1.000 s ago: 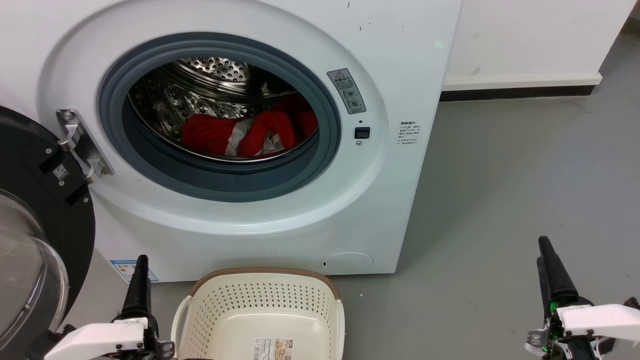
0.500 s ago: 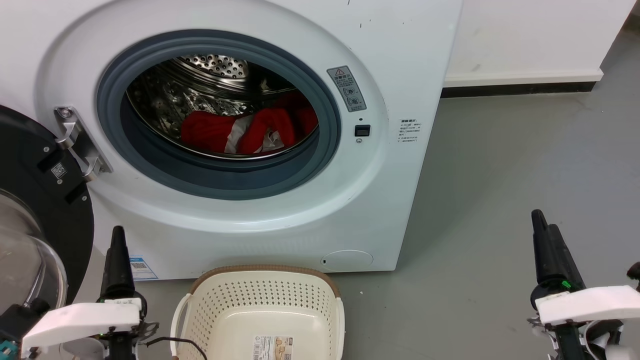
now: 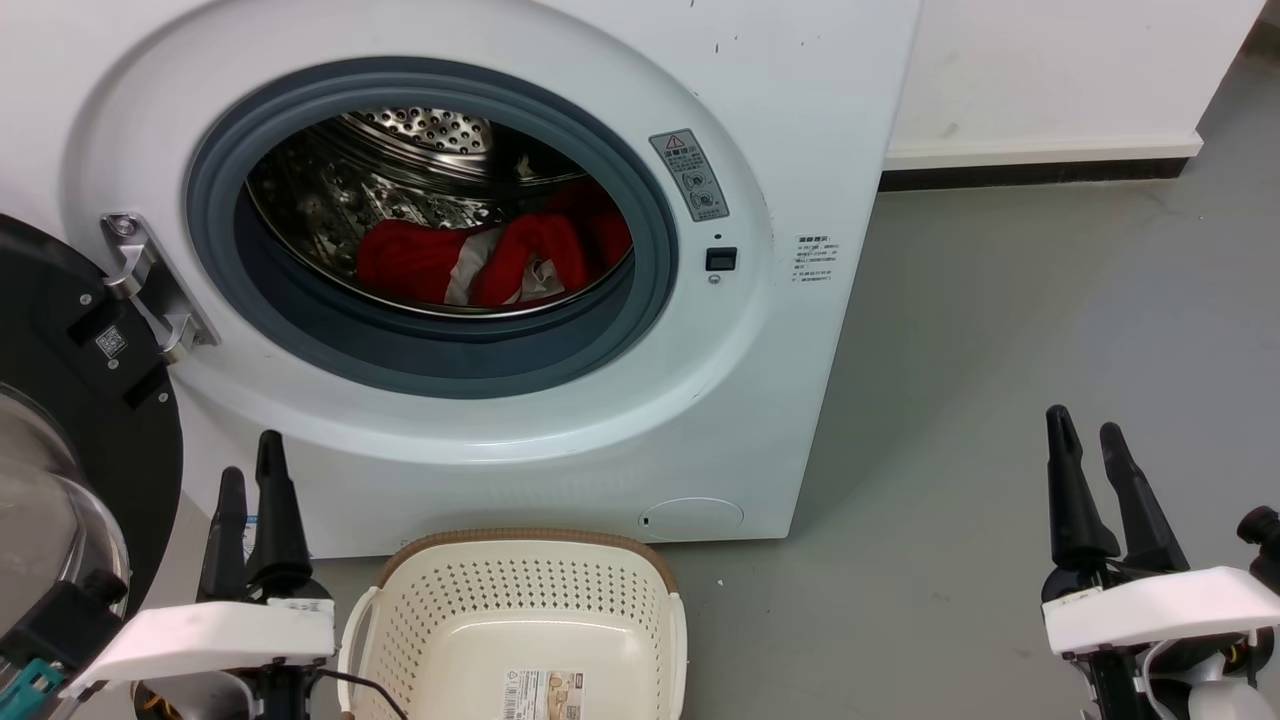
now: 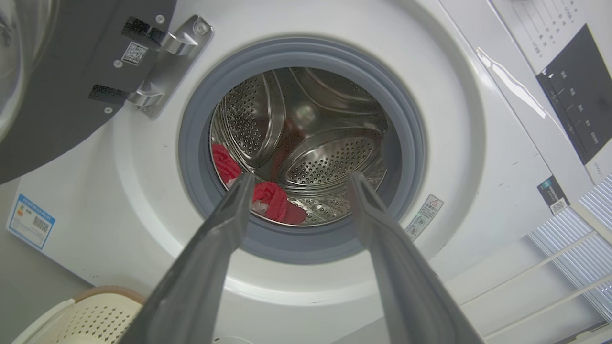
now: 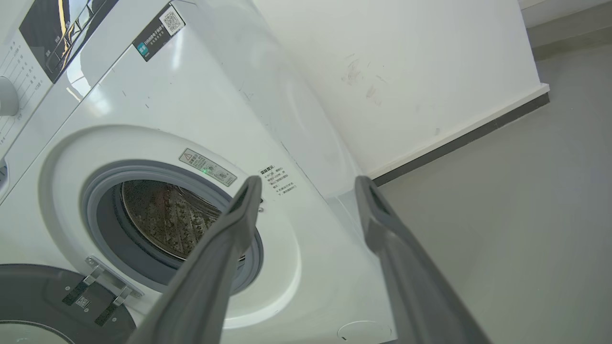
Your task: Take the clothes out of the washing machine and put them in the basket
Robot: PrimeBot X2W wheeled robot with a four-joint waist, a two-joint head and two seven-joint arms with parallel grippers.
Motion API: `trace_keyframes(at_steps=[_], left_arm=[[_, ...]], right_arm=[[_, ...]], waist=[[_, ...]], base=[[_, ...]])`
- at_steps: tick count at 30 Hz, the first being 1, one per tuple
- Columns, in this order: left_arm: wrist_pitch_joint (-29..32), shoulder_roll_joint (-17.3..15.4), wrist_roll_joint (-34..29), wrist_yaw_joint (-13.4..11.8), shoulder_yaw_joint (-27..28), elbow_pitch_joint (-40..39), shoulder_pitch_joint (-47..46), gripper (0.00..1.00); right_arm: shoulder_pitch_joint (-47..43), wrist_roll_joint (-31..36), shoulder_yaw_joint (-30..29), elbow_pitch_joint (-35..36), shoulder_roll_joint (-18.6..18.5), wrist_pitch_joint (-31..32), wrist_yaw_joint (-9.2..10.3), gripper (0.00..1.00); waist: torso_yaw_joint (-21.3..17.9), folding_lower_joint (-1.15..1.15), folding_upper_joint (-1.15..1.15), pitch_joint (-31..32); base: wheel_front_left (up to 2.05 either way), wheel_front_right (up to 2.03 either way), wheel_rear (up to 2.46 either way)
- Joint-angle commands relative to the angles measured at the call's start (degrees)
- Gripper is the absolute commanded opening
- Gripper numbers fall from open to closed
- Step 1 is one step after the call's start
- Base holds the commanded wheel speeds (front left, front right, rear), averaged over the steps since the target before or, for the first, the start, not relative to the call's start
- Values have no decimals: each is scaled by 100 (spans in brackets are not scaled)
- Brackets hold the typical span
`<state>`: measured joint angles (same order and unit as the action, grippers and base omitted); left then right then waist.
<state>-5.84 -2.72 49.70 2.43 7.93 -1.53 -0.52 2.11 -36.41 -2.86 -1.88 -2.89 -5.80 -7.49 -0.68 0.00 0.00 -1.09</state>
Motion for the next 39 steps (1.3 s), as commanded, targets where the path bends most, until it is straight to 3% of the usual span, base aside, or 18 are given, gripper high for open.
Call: trace_keyframes(at_steps=[1, 12, 18, 39], left_arm=[[-50, -14, -222, -32, -43, -165, -50, 100], [-227, -14, -1580, -121, -480, -555, 37, 100], [-317, -15, -1908, -373, -657, -427, 151, 100], [-607, -18, -3413, -232, -920, 95, 311, 100]], right_arm=[[25, 210, 26, 122, -3, -50, -1, 100], [-29, 1144, 102, 201, -2, -234, -1, 100], [-51, 1603, 149, 206, -1, -324, -1, 100], [-182, 3028, 132, 9, 1, -605, 0, 100]], waist=[[-2, 0, 0, -4], [-14, 0, 0, -27], [-28, 0, 0, -30], [-54, 0, 0, -7]], base=[[0, 0, 0], [0, 0, 0], [0, 0, 0], [0, 0, 0]])
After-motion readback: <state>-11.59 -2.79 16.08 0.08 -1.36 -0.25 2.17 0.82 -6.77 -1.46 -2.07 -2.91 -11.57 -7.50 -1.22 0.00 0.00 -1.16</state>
